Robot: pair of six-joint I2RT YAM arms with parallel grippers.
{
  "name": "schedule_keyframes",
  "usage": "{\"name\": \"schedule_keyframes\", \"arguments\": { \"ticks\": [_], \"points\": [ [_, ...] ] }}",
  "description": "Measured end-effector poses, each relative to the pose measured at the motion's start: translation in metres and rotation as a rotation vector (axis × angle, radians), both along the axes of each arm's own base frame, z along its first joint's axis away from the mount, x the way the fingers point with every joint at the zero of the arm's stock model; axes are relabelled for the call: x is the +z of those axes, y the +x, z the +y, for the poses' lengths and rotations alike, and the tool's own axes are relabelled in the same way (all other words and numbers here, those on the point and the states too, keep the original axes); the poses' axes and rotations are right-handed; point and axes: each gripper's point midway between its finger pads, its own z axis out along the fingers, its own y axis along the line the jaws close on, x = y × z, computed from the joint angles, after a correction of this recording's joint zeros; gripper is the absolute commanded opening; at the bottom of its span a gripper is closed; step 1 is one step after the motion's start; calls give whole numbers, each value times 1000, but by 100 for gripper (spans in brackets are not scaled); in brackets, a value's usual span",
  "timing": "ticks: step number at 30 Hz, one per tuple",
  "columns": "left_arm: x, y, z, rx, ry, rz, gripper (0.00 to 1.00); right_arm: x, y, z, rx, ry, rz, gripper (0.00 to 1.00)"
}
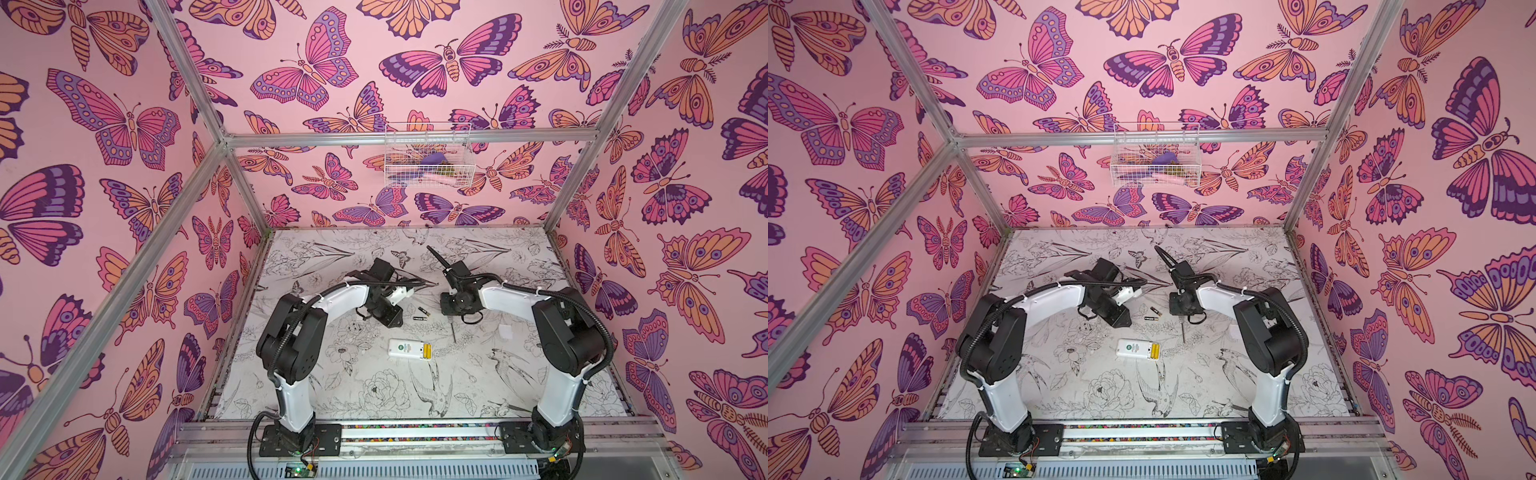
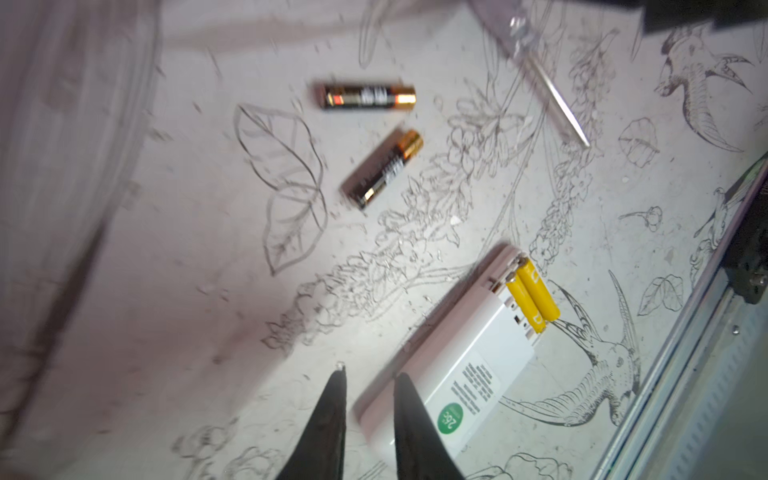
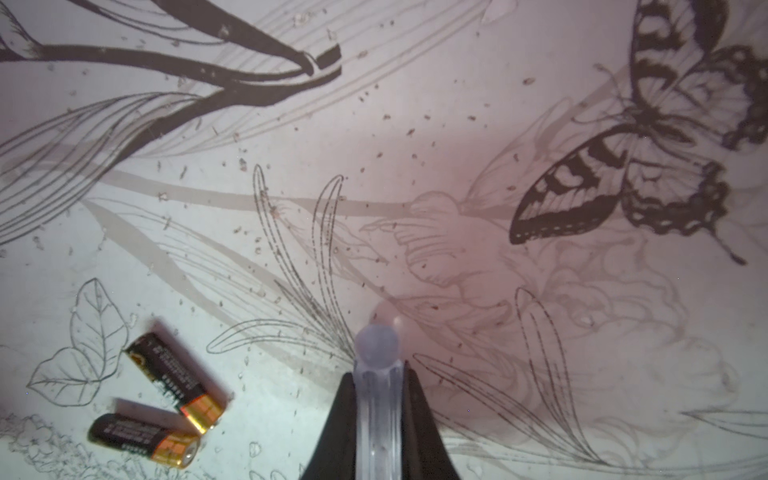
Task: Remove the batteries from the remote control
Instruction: 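Lift the screwdriver upright with the right gripper while the left arm rises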
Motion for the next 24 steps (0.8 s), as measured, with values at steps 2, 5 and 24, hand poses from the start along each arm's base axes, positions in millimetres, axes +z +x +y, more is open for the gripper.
{"name": "schedule_keyframes", "arguments": {
  "ticks": [2, 5, 24],
  "points": [
    [20, 20, -3, 4, -28, -68, 41, 3, 0, -2, -7, -7, -4, 6],
    [49, 46, -10, 2, -70, -181, 47, 24, 3, -6, -37, 16, -40, 6],
    [174, 87, -76, 161, -582, -186, 65, 185, 36, -53, -545, 683, -539, 0]
  ]
}}
